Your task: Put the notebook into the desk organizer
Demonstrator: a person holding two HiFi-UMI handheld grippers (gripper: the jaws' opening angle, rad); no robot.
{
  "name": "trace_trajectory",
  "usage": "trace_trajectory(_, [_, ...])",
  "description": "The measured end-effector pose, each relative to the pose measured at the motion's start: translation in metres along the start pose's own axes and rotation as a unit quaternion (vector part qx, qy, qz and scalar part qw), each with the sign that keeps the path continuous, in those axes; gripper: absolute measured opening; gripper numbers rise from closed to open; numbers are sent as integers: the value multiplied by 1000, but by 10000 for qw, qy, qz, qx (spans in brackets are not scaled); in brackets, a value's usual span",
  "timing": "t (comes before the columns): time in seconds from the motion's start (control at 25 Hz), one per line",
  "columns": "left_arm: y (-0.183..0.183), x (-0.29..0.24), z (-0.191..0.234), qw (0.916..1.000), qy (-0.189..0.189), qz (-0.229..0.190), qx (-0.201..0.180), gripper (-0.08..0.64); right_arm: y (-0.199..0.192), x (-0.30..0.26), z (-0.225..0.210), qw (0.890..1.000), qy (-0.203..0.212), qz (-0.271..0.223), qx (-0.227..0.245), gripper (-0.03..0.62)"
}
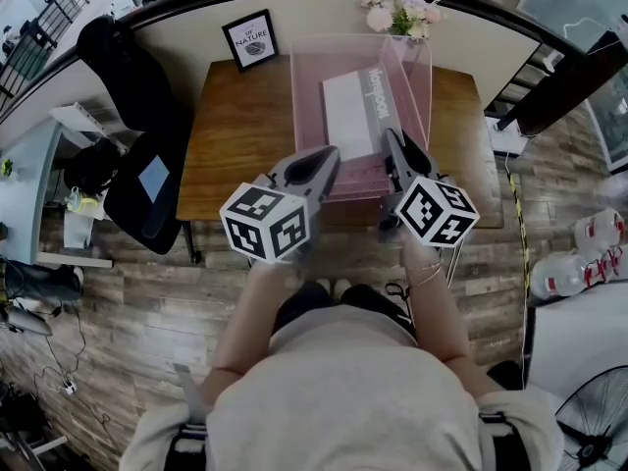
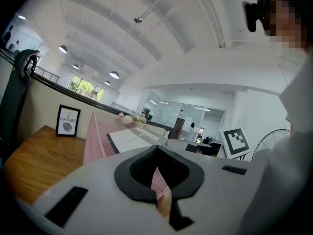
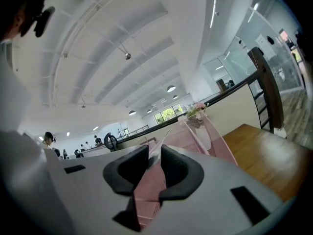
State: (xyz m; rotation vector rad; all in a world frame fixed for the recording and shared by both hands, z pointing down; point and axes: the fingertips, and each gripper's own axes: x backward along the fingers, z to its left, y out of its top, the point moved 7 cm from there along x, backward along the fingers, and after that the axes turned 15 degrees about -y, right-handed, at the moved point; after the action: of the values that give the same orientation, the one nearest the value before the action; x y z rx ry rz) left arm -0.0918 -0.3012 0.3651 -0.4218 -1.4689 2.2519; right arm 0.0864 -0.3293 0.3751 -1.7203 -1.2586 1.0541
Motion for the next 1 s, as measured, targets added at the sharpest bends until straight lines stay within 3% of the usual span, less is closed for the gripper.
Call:
trace_trajectory(0.56, [-7, -8, 0, 9999, -92, 37, 96, 11, -13, 0, -9, 9925, -576, 237, 1056, 141])
trace_trajectory(1.0, [-14, -10, -1, 9997, -102, 121, 173, 11, -13, 3, -8, 9884, -610, 77, 1385, 153])
